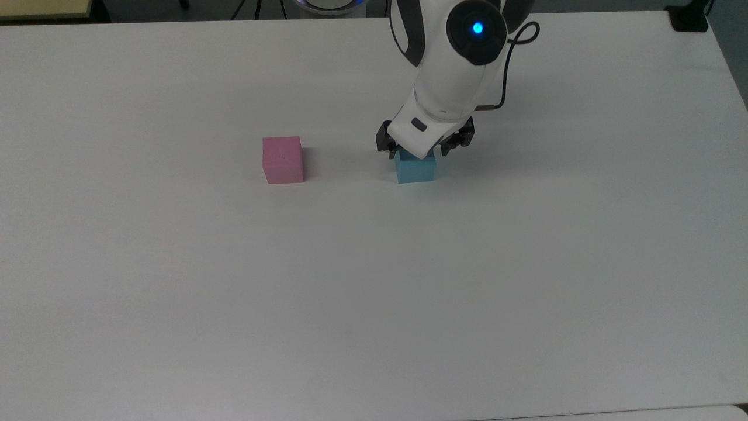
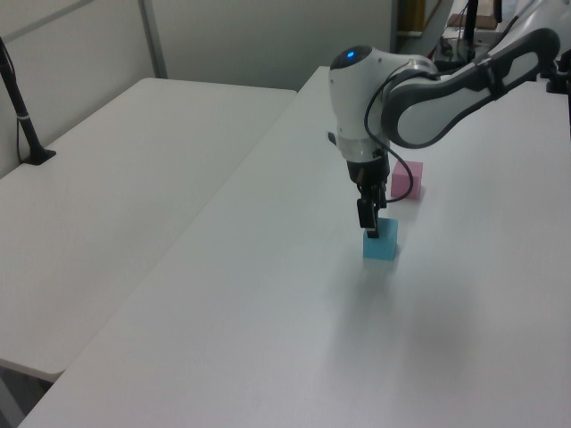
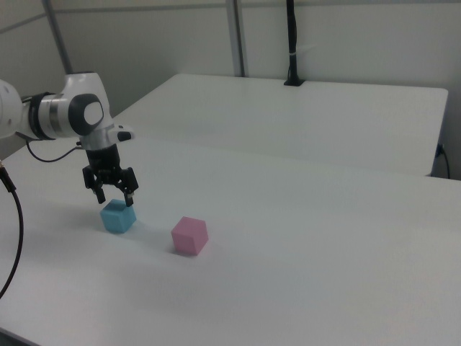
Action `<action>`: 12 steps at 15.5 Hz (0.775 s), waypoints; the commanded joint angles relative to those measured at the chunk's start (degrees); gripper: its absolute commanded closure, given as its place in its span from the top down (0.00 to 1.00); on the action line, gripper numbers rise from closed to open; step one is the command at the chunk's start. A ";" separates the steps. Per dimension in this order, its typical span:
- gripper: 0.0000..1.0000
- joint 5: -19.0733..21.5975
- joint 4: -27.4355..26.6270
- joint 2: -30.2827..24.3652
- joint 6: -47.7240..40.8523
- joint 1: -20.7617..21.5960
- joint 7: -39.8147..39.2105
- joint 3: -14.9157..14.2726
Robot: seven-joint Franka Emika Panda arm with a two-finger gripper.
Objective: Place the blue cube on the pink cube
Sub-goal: 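Close the gripper on the light-blue cube and lift it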
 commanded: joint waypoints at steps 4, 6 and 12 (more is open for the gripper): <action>0.45 -0.37 -2.06 0.27 1.49 1.39 0.60 -0.50; 0.17 -0.37 -2.06 0.01 1.14 1.57 0.86 -0.50; 0.05 0.51 -0.48 -6.92 -7.38 -1.67 -1.94 -3.65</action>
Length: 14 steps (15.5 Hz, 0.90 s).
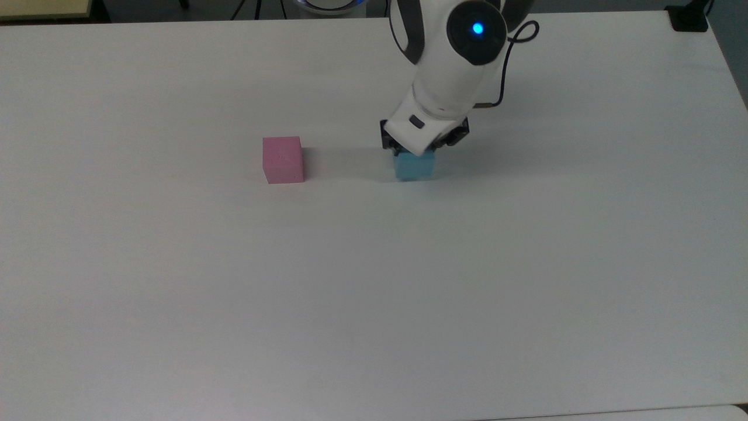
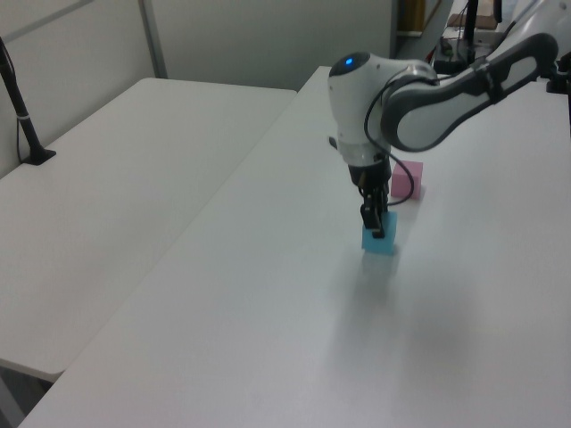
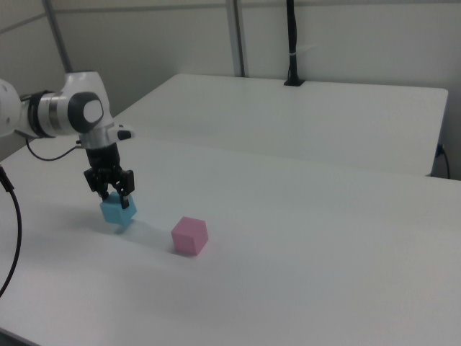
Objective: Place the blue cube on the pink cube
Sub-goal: 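Carry the light-blue cube over the pink cube and lower it on top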
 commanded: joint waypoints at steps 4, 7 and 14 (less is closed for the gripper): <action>0.06 0.70 0.26 -7.91 -8.06 -2.99 -10.00 -11.60; 0.07 0.61 0.09 -7.38 -7.27 -3.08 -14.66 -16.44; 0.18 1.14 -0.61 -3.96 -2.44 -3.43 -18.01 -18.74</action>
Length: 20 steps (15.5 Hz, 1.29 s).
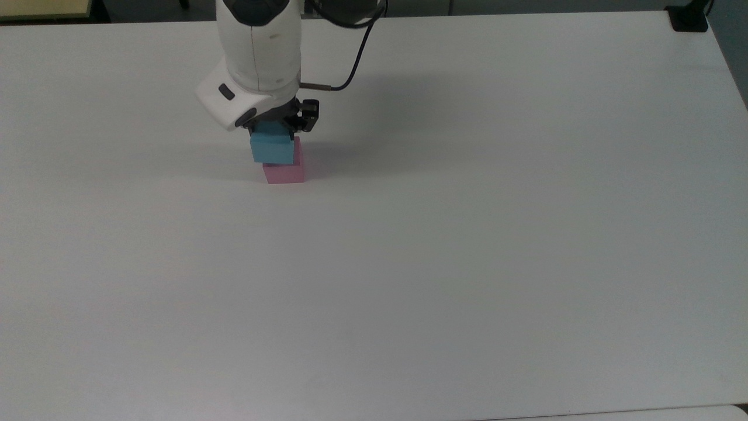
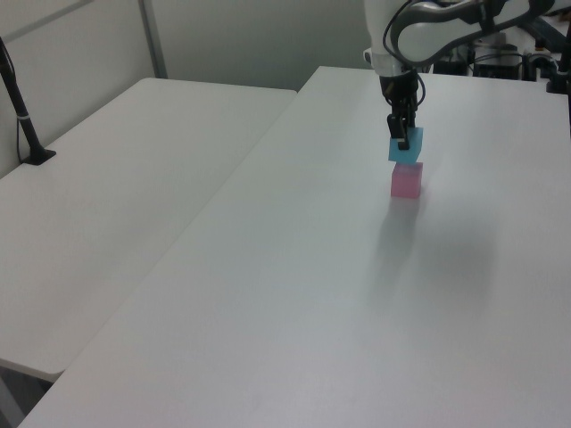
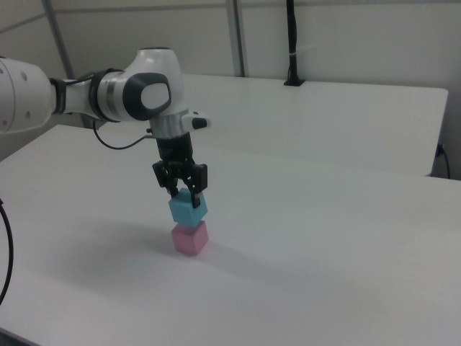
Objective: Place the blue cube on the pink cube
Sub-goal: 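Carry the light-blue cube over the pink cube and lower it on top, then open the gripper and raise it away from the stacked cubes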
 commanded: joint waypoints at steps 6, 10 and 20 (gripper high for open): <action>0.32 1.71 -3.20 0.82 1.29 1.17 -8.25 -1.08; 0.91 3.65 -3.38 0.81 0.84 0.99 -8.27 -1.17; 1.00 1.29 -1.54 -14.90 -6.17 -5.93 7.54 6.81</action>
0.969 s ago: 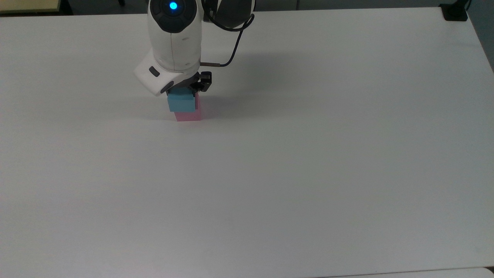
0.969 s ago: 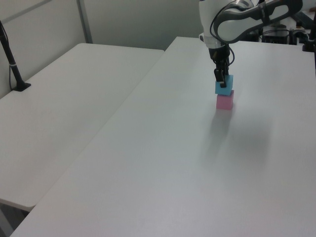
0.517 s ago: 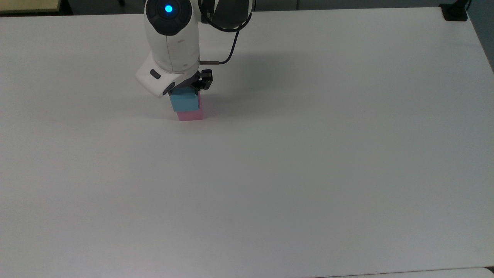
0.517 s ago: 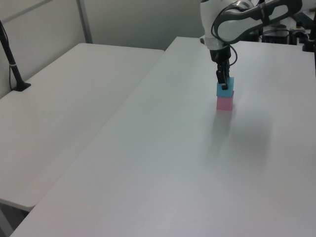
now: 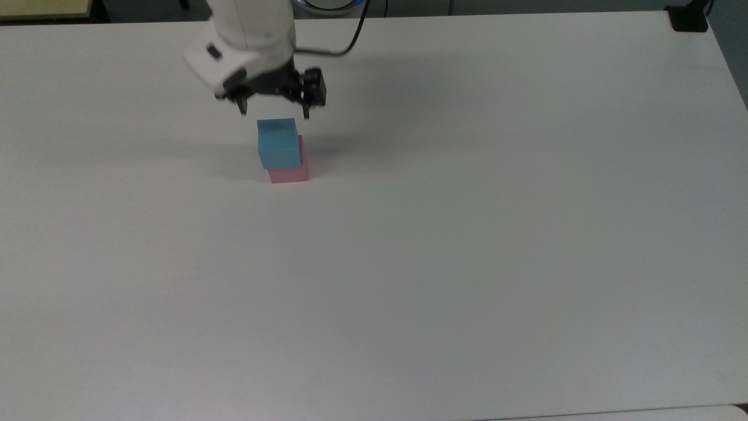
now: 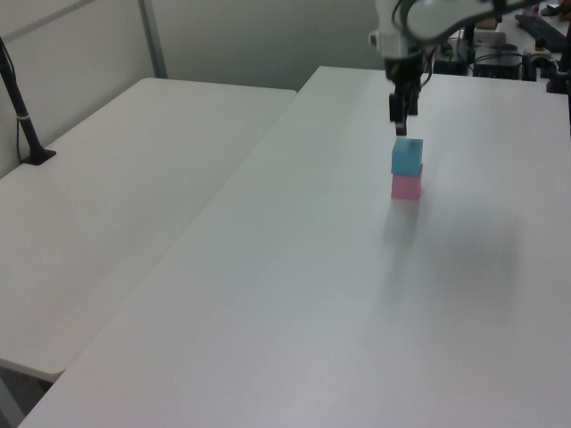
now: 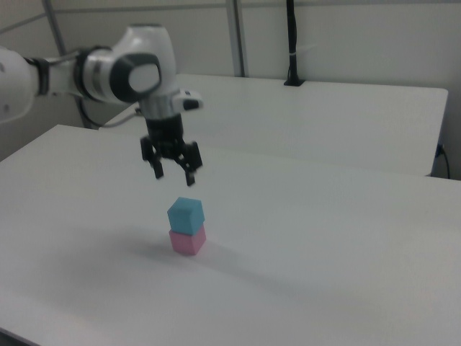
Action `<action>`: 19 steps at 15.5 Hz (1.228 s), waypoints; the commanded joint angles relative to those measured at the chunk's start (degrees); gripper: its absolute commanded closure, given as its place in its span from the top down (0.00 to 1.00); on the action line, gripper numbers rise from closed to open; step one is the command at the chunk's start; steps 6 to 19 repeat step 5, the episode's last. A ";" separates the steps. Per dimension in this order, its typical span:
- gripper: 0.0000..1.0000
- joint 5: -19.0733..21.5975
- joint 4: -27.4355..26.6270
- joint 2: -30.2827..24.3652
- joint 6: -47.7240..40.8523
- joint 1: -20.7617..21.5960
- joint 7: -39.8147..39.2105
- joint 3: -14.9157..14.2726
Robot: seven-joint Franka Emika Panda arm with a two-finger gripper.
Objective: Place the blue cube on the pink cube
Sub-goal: 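Open the gripper and raise it away from the stacked cubes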
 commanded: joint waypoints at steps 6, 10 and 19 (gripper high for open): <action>1.00 -3.69 -0.34 -10.84 -7.14 -9.70 6.79 8.55; 1.00 -3.69 -0.34 -10.84 -7.14 -9.70 6.79 8.55; 1.00 -3.69 -0.34 -10.84 -7.14 -9.70 6.79 8.55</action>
